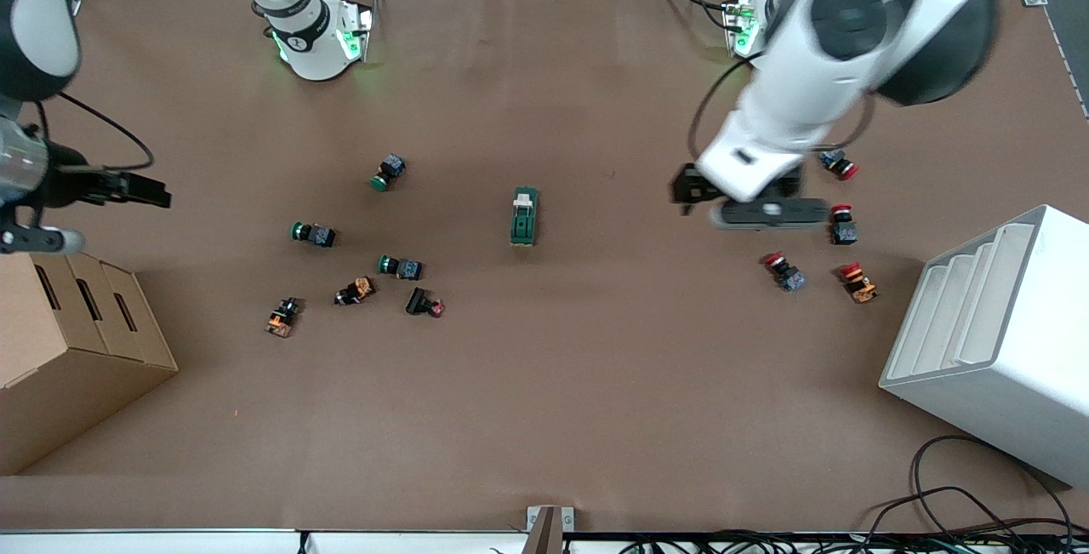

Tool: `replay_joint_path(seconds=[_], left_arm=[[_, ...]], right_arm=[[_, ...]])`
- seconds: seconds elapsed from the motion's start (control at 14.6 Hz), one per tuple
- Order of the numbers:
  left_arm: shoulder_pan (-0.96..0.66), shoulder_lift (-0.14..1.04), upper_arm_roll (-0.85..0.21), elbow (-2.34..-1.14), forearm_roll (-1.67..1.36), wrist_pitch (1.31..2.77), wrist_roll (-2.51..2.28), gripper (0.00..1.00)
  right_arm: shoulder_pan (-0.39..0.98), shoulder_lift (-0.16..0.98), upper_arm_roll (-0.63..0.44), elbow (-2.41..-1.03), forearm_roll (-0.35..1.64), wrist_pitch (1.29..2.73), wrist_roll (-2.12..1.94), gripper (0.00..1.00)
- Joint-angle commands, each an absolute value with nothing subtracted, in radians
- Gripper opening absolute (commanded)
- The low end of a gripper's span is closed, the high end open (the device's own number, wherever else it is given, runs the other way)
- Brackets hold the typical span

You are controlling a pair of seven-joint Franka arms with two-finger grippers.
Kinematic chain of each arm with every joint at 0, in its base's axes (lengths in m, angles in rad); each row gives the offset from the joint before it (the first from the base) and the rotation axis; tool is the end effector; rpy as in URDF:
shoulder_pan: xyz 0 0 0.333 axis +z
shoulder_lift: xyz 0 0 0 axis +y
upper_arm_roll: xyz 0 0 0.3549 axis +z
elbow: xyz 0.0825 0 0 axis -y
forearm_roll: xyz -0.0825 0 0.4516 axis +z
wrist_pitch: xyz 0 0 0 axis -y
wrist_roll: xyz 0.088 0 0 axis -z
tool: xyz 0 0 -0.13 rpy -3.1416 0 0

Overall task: Close load switch with both arms
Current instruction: 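Move the right gripper and the left gripper toward the green switch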

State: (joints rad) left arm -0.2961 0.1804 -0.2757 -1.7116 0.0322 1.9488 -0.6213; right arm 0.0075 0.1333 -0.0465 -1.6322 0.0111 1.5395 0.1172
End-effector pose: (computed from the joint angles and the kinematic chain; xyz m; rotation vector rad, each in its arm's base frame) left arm 0.5904 -0.3643 0.4826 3.0891 0.0686 0.0655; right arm 0.6442 -0.0222 0.5210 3.1080 -0.2451 -0.3536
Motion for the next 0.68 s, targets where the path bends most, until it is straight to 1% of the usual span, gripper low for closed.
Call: replay_joint_path(seconds=[0.0, 0.14, 0.27, 0.41, 0.62], left_arm=[[-0.398, 0.192, -0.273, -1.773, 0.052, 2.051, -0.774, 1.00], [-0.484, 0.209, -0.273, -1.827, 0.055, 2.144, -0.903, 1.00], [-0.567, 0.231, -0.276, -1.882, 0.159, 2.236, -1.064, 1.00], [-0.647, 0.290, -0.276, -1.894, 0.286, 2.285, -1.252, 1.00], [-0.736, 0.385, -0.276, -1.894, 0.475, 2.368, -1.518, 1.00]], right_arm=[[0.089, 0.117, -0.040, -1.678, 0.090, 1.578, 0.412, 1.00], [0.150, 0.115, -0.038, -1.748, 0.153, 1.665, 0.564, 1.00], [0.248, 0.120, -0.037, -1.811, 0.187, 1.768, 0.735, 1.00], [0.329, 0.139, -0.037, -1.871, 0.253, 1.908, 0.877, 1.00], [0.431, 0.204, -0.037, -1.946, 0.362, 2.119, 0.951, 1.00]])
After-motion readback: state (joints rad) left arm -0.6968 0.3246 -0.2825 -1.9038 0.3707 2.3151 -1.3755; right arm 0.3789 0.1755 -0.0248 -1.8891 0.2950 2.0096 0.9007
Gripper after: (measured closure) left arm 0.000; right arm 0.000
